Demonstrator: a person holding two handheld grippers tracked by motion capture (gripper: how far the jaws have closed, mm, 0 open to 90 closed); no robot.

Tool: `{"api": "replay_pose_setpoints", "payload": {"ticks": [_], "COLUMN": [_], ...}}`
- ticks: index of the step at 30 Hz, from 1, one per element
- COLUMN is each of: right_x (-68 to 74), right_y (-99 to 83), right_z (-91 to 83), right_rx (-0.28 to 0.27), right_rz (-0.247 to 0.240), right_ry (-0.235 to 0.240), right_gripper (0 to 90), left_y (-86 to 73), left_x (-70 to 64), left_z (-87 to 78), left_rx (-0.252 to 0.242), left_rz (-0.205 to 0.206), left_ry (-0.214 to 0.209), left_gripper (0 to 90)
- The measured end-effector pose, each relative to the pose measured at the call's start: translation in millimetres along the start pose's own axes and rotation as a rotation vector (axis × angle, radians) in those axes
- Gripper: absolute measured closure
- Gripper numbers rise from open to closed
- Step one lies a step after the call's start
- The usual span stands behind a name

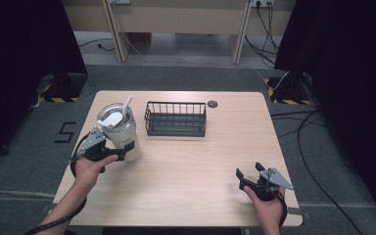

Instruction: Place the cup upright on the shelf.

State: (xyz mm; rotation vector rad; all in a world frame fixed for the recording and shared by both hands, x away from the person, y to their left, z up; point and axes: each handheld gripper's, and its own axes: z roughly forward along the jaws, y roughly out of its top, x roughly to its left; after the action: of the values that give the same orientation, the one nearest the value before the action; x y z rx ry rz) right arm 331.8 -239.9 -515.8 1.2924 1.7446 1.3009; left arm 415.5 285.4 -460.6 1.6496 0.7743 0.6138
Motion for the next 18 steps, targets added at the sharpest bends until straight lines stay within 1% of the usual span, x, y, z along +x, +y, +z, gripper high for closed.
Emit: {"api": "replay_pose_setpoints", "payload": {"ticks": [9, 18], "right_x": [-0.4, -0.6], "right_y": [0.0, 0.0], "right_z": [0.1, 0.0], "right_rx": [-0.001, -0.001], "right_rz": [-0.003, -0.001], "right_ry": [0.002, 0.001], "right_gripper": [19.2, 19.3], "left_y": [11.5, 21.7], "left_x": [-3.3, -7.1], "left_z": [11.4, 25.2], "left_rx": [-0.013, -0.025], "left_rz": [0.009, 0.007], "left_ry": [-0.014, -0.036], "left_gripper": [10.0, 10.0]}}
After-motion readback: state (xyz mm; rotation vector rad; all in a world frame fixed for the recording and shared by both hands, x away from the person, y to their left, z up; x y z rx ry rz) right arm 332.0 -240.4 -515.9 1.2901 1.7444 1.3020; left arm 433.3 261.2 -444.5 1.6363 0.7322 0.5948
